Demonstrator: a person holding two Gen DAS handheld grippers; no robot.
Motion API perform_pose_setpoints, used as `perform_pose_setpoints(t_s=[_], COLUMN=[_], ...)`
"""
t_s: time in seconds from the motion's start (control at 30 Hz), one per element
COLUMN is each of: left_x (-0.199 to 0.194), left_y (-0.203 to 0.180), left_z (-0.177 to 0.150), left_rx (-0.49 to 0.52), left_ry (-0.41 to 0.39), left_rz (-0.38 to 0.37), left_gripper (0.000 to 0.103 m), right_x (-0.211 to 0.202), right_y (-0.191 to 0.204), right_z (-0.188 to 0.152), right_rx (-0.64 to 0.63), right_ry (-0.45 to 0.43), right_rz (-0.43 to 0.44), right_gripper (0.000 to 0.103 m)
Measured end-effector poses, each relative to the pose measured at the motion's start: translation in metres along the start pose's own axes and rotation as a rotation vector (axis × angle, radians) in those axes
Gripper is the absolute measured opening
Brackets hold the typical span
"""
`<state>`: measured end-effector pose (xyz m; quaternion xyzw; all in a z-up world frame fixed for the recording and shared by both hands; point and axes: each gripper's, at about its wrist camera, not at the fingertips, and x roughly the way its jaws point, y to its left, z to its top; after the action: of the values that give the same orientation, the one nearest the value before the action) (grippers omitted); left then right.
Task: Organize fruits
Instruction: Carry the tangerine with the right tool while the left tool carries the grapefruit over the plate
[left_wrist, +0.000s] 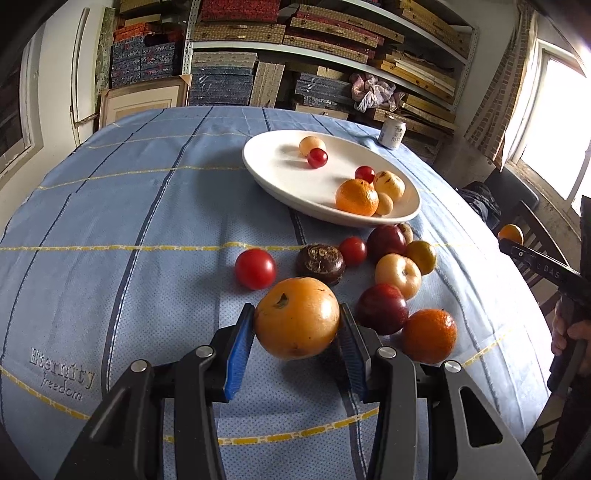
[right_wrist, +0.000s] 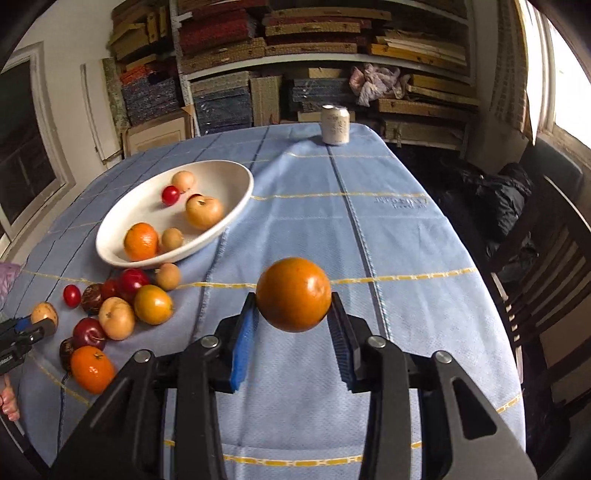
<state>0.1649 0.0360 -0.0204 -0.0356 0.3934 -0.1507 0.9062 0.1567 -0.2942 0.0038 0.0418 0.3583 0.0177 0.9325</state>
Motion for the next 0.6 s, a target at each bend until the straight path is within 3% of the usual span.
perform_pose_setpoints(t_s=[0.17,0.33,0.6], left_x=[-0.008,-0.004,0.059], left_y=[-0.006,-0.017,-0.024], left_z=[0.026,0.062,0.131], left_rx=[0.035,0.103,0.162], left_ry=[-0.038,-0.057,-0.011], left_rz=[0.001,0.044,0.116], left_gripper=[0.045,0.045,0.045], right_x=[-0.012,-0.006,0.056], right_y=[0.03,0.052,0.079], right_z=[0.025,0.059,0.105], right_rx=[-0.03,-0.059,-0.08], right_ry=[-0.043,-0.089,-0.049], right_rz=[0.124,0.183,0.23], right_gripper=[0.037,0.037,0.037])
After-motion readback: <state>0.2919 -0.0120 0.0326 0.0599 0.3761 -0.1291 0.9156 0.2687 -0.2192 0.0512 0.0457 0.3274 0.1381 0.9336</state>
